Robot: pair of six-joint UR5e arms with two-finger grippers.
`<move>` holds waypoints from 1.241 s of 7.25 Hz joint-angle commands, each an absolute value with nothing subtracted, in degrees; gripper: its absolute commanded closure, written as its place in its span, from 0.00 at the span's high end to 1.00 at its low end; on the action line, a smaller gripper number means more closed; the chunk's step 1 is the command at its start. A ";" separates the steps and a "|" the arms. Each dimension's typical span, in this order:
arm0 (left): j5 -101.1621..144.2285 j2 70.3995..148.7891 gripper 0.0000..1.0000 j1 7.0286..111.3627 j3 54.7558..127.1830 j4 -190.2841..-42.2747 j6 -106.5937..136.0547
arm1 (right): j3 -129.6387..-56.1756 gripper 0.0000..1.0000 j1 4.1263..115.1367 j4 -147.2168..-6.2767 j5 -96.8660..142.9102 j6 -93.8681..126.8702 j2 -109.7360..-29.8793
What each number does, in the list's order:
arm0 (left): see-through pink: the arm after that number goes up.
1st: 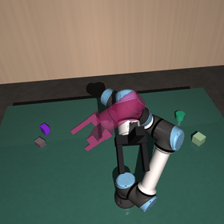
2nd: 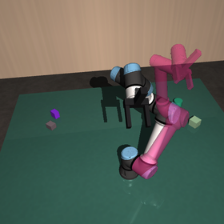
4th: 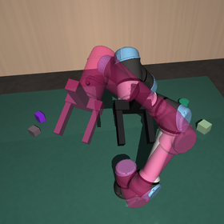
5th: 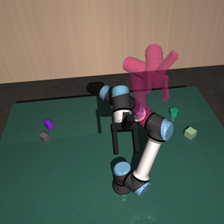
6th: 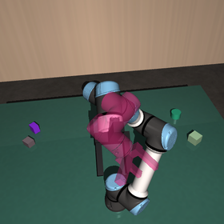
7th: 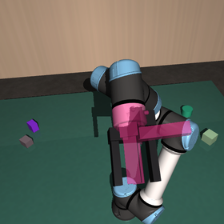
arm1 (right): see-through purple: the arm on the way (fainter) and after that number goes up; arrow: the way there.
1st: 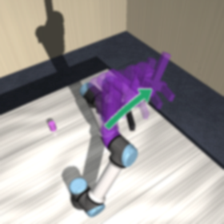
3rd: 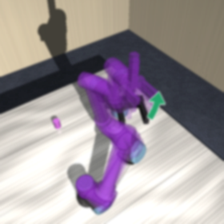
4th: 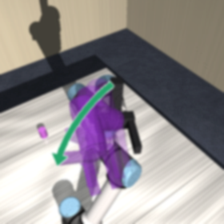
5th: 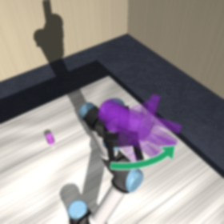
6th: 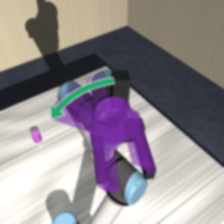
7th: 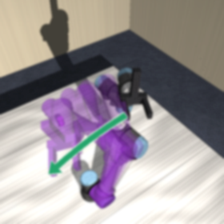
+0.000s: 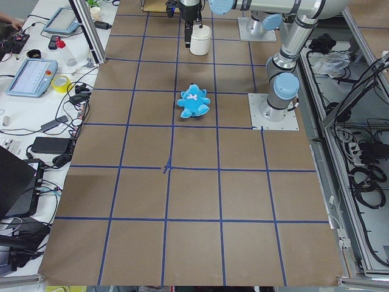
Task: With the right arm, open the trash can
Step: 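Press the lid's front edge with the right gripper to flip it open, then raise the right gripper away from the opened trash can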
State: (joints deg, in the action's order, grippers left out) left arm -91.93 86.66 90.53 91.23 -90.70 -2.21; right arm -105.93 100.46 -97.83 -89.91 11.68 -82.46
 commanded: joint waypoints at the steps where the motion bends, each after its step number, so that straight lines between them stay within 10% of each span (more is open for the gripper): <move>1: -91.93 86.66 1.00 90.53 91.23 -90.70 -2.28 | -105.91 0.00 100.46 -97.82 -89.91 11.69 -82.18; 2: -91.93 86.66 1.00 90.53 91.23 -90.70 -2.29 | -104.86 0.16 100.37 -97.74 -90.17 11.69 -83.13; 3: -91.93 86.66 1.00 90.53 91.23 -90.70 -2.29 | -101.72 0.73 100.37 -95.99 -89.83 11.43 -87.15; 4: -91.93 86.66 1.00 90.53 91.23 -90.70 -2.29 | -96.47 1.00 99.94 -91.37 -89.30 11.34 -89.62; 9: -91.93 86.66 1.00 90.53 91.23 -90.70 -2.28 | -87.45 1.00 100.37 -91.32 -89.73 11.51 -89.39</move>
